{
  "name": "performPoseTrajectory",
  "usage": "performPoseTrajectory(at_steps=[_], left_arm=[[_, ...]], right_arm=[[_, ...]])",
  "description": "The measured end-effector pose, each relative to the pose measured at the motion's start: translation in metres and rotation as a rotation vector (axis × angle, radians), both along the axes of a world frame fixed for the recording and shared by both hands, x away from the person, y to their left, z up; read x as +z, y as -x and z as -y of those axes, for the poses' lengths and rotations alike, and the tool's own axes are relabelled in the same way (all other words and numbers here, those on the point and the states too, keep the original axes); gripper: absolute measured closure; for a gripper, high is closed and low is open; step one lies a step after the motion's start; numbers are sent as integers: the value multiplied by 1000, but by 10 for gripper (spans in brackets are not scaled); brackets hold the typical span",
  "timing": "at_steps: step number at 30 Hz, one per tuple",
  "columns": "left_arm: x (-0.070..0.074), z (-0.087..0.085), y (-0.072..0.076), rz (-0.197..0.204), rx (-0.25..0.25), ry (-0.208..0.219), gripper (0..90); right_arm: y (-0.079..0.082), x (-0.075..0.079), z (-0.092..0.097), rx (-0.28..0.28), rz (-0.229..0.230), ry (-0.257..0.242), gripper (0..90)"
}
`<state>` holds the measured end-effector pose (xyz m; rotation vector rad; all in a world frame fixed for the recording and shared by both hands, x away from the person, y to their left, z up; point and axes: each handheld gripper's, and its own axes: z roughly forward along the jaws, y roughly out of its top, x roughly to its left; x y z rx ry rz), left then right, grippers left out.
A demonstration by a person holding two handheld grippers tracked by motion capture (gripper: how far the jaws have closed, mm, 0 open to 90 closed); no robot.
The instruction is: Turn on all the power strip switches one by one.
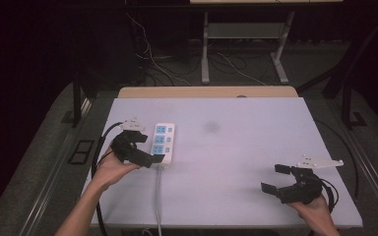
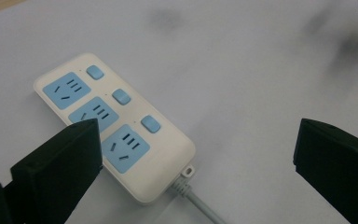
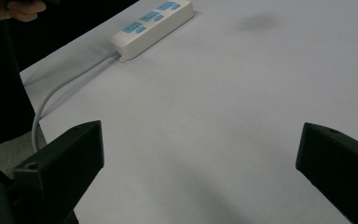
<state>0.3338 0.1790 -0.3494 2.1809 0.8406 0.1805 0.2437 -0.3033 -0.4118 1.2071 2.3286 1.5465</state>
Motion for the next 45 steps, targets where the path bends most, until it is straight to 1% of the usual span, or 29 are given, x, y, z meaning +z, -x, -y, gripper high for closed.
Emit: performPoseTrajectory(at_steps=[2, 6, 13, 19, 24, 29, 32, 34, 35, 36, 39, 40, 41, 42, 43, 44, 45], left_arm=[[0, 0, -3, -5, -7, -11, 0], [0, 1, -9, -12, -5, -25, 3], [-2, 3, -21, -26, -6, -71, 16], [-6, 5, -29, -37, -9, -109, 56], [-7, 7, -35, -39, -11, -126, 94], [-8, 10, -40, -35, -17, -130, 148], [-9, 12, -42, -38, -25, -145, 206], [-10, 12, -44, -36, -16, -153, 249], [-11, 12, -46, -31, -13, -153, 311], [-12, 12, -46, -32, -8, -151, 311], [-15, 13, -49, -29, -10, -154, 403], [-16, 14, -50, -28, -13, -158, 464], [-17, 15, -51, -31, -16, -158, 464], [-18, 15, -52, -31, -18, -160, 497], [-19, 16, -53, -35, -23, -162, 555], [-21, 17, -53, -35, -26, -165, 555], [-22, 19, -54, -37, -27, -169, 577]], right_arm=[[0, 0, 0, -1, -3, 1, 7], [0, -1, 0, 2, -7, 2, 6], [0, -1, -1, 4, -8, 3, 6], [0, -2, -1, 5, -7, 8, 6], [-1, -2, -1, 6, -8, 8, 7], [-1, -2, 0, 5, -6, 8, 6], [-1, -2, 0, 5, -8, 9, 6], [-1, -2, 0, 3, -6, 8, 7], [0, -2, 0, -1, -2, 9, 6], [0, -2, 0, -1, -2, 9, 6], [0, -2, 1, -4, -1, 4, 7], [0, -1, 1, -5, 0, 4, 6], [0, -1, 1, -5, 0, 4, 6], [0, -1, 2, -6, 0, 4, 6], [0, -1, 2, -7, -1, 3, 7], [0, -1, 2, -7, -1, 3, 7], [0, -2, 2, -6, 0, 5, 7]])
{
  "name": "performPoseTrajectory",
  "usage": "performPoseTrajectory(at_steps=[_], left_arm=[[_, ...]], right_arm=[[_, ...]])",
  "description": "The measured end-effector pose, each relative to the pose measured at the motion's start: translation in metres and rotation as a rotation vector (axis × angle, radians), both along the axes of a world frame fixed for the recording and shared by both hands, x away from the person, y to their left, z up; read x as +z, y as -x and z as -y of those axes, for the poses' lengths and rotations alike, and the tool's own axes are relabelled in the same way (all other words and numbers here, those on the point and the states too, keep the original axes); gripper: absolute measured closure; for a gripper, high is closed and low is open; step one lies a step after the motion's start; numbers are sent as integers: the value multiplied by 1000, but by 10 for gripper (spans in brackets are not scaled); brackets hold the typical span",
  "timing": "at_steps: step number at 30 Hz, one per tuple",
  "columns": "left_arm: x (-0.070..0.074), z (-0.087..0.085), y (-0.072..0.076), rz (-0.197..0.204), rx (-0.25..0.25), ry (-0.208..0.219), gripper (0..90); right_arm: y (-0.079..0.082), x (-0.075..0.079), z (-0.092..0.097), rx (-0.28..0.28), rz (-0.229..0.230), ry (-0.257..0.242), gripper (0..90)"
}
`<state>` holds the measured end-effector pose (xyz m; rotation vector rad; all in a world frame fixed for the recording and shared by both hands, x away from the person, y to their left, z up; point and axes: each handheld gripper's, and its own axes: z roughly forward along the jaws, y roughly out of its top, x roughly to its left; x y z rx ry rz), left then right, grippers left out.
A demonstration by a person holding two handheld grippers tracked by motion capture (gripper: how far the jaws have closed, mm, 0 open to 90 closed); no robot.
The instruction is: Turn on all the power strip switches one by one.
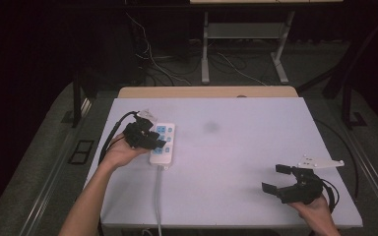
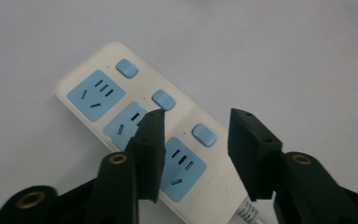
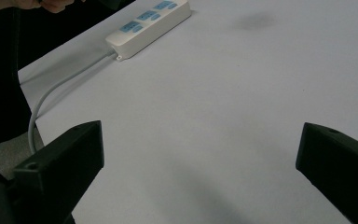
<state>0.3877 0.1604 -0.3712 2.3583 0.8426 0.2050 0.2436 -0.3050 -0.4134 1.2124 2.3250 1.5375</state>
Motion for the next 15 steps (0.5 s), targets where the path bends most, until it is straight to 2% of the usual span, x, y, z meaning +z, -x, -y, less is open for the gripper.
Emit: performPoseTrajectory(at_steps=[6, 15], left_arm=[[-9, 8, -3, -9, -33, -25, 739], [-19, 15, -8, -4, -40, -28, 871]], right_arm=[[0, 0, -1, 1, 1, 1, 6], [1, 0, 1, 0, 4, -1, 7]])
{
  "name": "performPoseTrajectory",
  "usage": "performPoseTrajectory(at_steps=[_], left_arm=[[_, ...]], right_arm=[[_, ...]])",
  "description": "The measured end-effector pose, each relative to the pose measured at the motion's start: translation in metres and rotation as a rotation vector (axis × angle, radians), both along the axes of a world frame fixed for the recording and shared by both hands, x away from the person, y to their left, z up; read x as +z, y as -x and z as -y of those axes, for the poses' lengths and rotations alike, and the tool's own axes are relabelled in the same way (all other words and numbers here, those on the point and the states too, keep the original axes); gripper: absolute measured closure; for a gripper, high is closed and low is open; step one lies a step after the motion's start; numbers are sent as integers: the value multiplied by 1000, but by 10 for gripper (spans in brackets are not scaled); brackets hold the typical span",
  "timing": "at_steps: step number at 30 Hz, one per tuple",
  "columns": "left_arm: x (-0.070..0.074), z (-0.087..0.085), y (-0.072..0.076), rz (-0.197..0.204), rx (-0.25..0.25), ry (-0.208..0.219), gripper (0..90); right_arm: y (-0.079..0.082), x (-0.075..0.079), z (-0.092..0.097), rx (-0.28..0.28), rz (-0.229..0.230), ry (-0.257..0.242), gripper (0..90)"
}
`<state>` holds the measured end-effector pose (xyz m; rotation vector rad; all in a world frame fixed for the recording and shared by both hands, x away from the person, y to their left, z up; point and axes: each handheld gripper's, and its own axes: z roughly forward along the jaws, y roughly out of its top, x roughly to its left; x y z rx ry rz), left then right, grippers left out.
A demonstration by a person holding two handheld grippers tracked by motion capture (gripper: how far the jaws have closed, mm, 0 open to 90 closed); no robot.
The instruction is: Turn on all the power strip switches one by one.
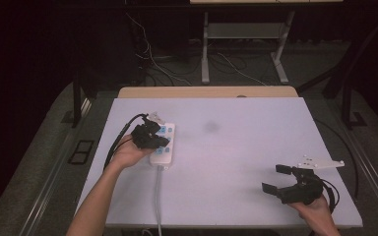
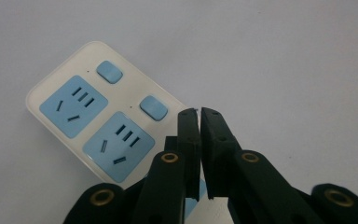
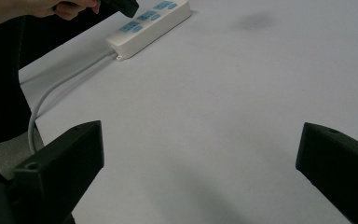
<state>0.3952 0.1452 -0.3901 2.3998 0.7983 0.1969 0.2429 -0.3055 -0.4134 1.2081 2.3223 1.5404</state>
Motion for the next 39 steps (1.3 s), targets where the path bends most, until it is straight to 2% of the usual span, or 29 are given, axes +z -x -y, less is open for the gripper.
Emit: performPoseTrajectory(at_steps=[10, 13, 16, 25, 30, 36, 39], left_arm=[[-12, 1, -4, -32, -3, 1, 891], [-13, 0, -4, -33, 8, 24, 892], [-14, -2, -4, -55, 11, 52, 892], [-15, -2, -1, -40, 5, 37, 893], [-17, -4, -1, -46, 10, 55, 895], [-18, -4, 0, -38, -4, 48, 897], [-18, -4, -2, -51, 2, 60, 898]], right_arm=[[0, -1, -1, 5, -2, 3, 6], [0, -1, 0, 6, -1, 4, 7], [0, -1, 0, 6, -3, 5, 7], [0, -1, -1, 4, 0, 3, 7], [1, 0, 0, 4, 1, 4, 7], [1, 0, 0, 5, 2, 4, 6], [1, 0, 0, 4, 3, 5, 7]])
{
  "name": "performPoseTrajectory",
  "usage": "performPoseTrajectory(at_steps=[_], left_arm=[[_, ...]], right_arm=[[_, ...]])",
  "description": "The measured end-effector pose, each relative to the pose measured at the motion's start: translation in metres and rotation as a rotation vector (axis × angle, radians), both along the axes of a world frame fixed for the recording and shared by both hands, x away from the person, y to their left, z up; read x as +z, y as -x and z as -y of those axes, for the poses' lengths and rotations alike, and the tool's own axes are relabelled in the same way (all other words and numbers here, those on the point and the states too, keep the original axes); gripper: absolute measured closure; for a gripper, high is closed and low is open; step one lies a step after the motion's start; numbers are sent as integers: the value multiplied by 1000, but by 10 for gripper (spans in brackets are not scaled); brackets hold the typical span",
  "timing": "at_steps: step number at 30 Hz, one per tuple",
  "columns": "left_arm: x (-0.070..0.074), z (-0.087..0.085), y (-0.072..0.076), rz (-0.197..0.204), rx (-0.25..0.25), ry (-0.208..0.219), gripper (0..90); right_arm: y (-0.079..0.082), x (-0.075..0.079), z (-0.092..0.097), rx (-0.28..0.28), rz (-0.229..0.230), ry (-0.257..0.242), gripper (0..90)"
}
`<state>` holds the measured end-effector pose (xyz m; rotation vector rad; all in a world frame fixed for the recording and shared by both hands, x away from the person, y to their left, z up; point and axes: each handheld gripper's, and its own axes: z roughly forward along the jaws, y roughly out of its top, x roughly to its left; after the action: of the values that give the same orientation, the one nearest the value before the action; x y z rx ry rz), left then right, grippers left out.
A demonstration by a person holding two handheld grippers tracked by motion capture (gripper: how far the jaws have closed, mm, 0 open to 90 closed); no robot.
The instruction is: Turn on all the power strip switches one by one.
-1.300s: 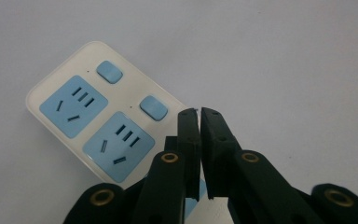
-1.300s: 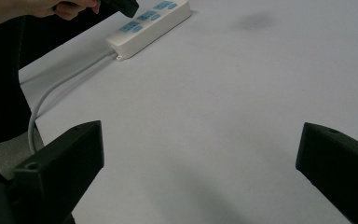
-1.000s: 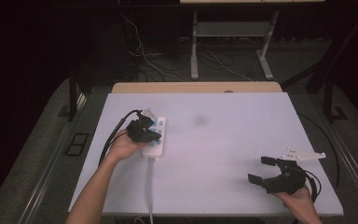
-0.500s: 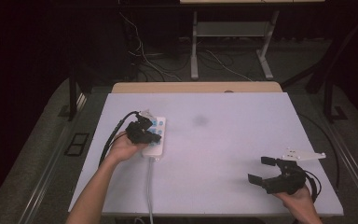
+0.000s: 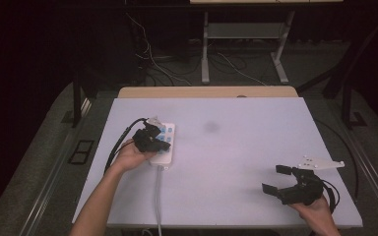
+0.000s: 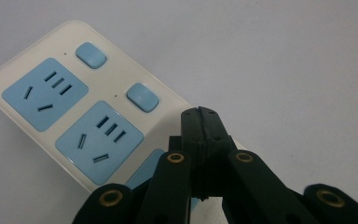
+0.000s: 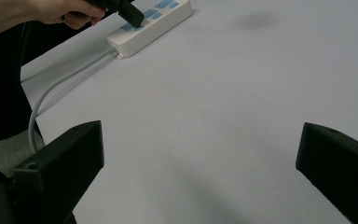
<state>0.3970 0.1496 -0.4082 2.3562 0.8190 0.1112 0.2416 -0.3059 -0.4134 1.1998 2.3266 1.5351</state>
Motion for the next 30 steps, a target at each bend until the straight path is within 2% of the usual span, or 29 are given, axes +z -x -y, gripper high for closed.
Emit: performPoseTrajectory(at_steps=[4, 6, 17, 25, 30], left_arm=[[-2, -4, -3, -32, 7, 33, 900], [-2, -3, -4, -42, 11, 28, 900], [-1, 1, -1, -20, 23, -1, 898], [-1, -1, -2, -45, 44, 22, 896], [0, -1, -2, -31, 40, 17, 896]], right_arm=[[1, 1, 1, -1, 5, -2, 7], [1, 1, 1, 0, 6, -1, 7], [1, 1, 3, -3, 9, -3, 7], [0, 0, 3, -4, 2, 0, 7], [-1, -1, 3, -7, 2, -1, 7]])
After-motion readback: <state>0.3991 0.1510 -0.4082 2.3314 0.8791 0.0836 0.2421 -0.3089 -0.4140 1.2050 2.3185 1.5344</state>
